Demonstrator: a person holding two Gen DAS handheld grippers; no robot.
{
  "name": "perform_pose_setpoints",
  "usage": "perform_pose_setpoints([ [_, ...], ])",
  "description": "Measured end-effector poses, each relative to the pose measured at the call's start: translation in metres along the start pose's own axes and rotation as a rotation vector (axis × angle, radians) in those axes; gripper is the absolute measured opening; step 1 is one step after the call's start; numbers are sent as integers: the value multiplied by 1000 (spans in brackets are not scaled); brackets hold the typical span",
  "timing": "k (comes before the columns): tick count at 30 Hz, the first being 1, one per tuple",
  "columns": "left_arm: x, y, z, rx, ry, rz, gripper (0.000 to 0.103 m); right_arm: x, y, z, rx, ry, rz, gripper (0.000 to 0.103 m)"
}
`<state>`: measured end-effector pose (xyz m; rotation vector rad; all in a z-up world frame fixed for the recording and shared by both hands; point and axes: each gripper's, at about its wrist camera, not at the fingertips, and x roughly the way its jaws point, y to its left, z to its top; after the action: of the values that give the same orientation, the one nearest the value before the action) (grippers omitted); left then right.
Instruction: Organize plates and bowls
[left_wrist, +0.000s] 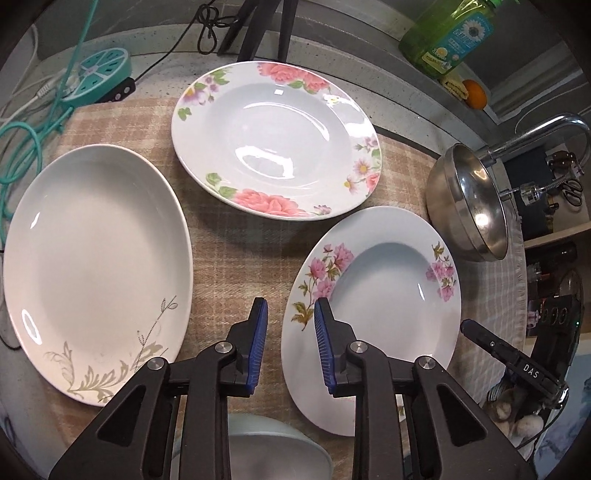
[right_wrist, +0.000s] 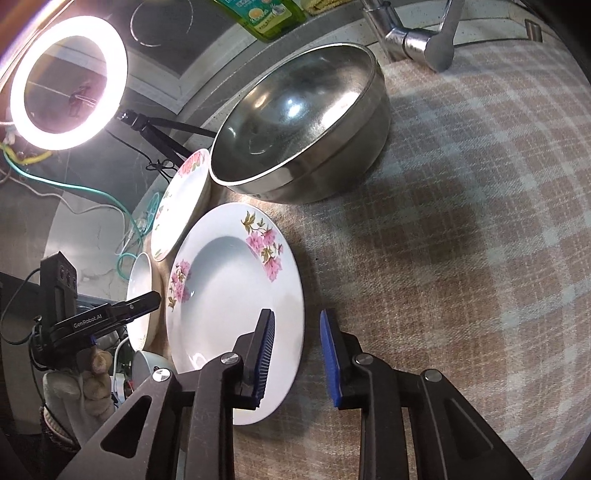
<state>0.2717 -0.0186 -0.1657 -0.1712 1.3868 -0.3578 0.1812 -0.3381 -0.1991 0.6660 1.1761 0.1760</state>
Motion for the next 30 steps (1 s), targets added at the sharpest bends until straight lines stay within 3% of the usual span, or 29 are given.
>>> perform_pose_setpoints([
  [12, 12, 1, 3, 4, 24, -8, 14, 9, -2, 3, 23, 22, 2, 18],
  [18, 12, 1, 5, 3, 24, -16, 10, 12, -1, 4, 20, 31, 9, 9],
  [30, 13, 1, 6, 0, 25, -18, 9, 10, -1, 4, 16, 30, 2, 8],
])
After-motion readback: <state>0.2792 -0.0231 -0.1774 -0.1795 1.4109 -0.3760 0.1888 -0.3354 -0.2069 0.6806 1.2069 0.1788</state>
